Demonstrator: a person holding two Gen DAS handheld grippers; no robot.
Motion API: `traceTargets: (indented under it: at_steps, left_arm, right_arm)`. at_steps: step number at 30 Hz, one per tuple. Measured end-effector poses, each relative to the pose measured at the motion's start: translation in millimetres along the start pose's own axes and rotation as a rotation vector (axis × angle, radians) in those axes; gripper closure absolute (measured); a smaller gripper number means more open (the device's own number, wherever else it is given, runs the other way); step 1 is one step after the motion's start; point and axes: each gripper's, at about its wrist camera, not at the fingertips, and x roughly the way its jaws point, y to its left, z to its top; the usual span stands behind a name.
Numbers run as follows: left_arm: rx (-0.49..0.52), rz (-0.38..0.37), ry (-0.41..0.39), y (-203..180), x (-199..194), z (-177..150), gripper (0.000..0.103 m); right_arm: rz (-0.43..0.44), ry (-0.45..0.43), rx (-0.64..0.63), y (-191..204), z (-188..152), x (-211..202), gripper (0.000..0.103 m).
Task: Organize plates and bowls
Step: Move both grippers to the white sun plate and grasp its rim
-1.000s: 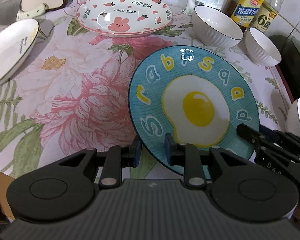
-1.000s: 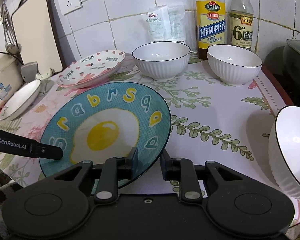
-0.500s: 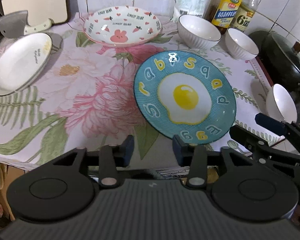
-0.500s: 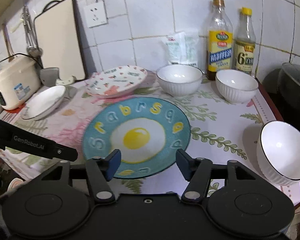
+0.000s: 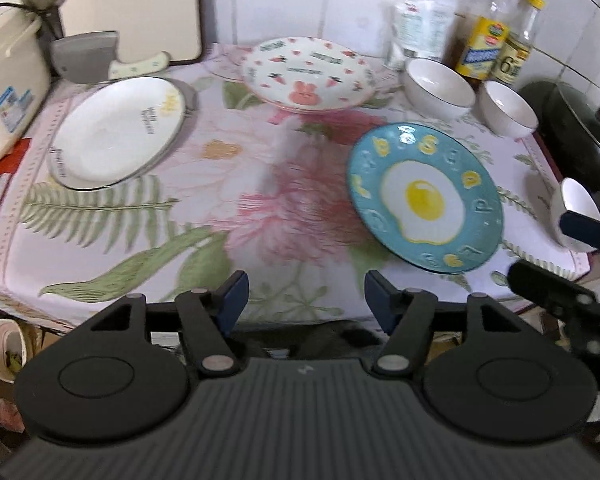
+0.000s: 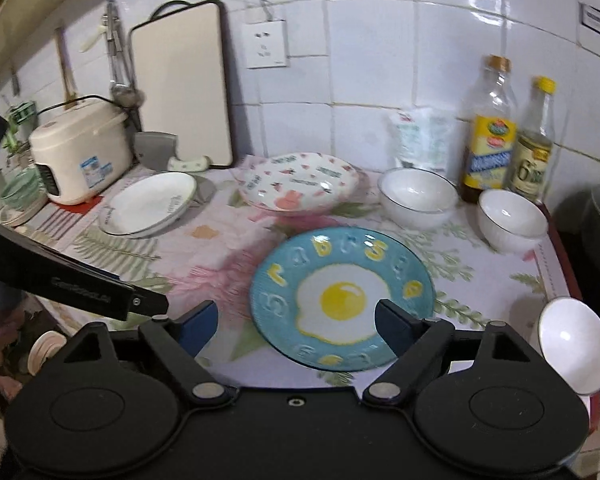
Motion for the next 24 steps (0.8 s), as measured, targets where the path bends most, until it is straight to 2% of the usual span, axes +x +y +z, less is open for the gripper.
traceTargets:
  at_steps: [12,14,18,21,24]
  left_arm:
    - [0.012,0.060,-0.071,66.1,-24.5,10.3,0.033]
    - [0.017,0.072,-0.087,77.5,-25.2,13.7,0.027]
    - [0.000,0.065,-0.120,103.9,-25.5,21.4,0.021]
    - [-0.034,0.067,-0.154,123.9,-22.3,28.1,0.015]
    - [-0.037,0.079,-0.198,141.5,-15.1,32.2,0.014]
  right_arm:
    - [0.161,-0.004,-0.006,41.6,38.7,19.2,0.014]
    - [0.199,-0.020,0.011,49.2,45.0,27.6,0.014]
    - [0.274,-0.048,0.116,56.9,55.1,52.7,0.014]
    - [0.296,-0.048,0.176,61.8,62.1,74.8,0.014]
    - [0.271,-0.058,0.141,75.3,68.5,97.1,0.014]
